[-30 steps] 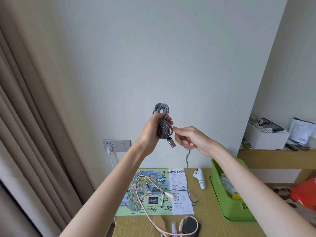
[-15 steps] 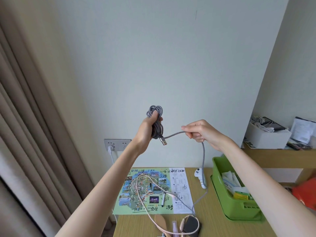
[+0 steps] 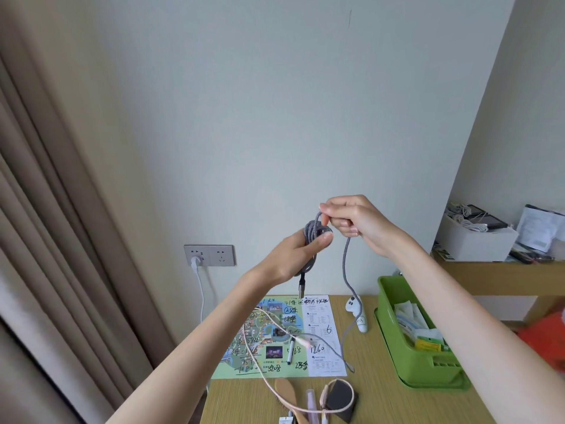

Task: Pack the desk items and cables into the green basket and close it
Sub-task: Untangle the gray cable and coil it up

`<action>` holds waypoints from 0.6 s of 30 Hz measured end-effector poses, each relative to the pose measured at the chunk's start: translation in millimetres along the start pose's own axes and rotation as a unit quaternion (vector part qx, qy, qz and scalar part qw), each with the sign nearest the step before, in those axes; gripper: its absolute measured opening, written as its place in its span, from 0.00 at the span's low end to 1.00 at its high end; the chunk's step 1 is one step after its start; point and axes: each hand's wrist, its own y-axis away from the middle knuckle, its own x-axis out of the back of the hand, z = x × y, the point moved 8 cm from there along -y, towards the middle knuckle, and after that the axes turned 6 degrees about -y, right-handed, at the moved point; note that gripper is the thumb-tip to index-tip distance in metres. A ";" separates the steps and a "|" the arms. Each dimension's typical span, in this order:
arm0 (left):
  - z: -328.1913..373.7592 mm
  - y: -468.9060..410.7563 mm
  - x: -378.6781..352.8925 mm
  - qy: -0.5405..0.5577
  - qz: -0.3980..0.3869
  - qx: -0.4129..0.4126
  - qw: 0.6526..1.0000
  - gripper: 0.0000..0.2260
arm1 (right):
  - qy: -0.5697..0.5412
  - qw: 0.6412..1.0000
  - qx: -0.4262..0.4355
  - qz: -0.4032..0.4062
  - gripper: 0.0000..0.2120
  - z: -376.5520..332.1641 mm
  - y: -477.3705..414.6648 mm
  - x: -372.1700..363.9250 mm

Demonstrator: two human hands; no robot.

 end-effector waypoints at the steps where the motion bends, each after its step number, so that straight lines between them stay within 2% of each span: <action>1: 0.4 0.5 -4.0 0.005 -0.013 0.004 1.000 0.15 | 0.012 1.000 0.002 -0.010 0.15 -2.5 -0.3 -3.8; 5: -3.2 -0.2 -3.7 -0.003 -0.001 0.037 0.999 0.12 | 0.034 0.999 -0.003 0.006 0.15 -3.5 -0.8 -4.6; 12: 3.6 3.9 13.2 0.050 0.034 0.063 0.996 0.12 | -0.036 0.997 -0.009 0.066 0.13 13.1 2.2 2.7; 18: 4.2 3.0 38.8 0.124 0.106 0.080 0.983 0.12 | -0.057 0.998 -0.026 0.028 0.15 31.2 3.4 -8.7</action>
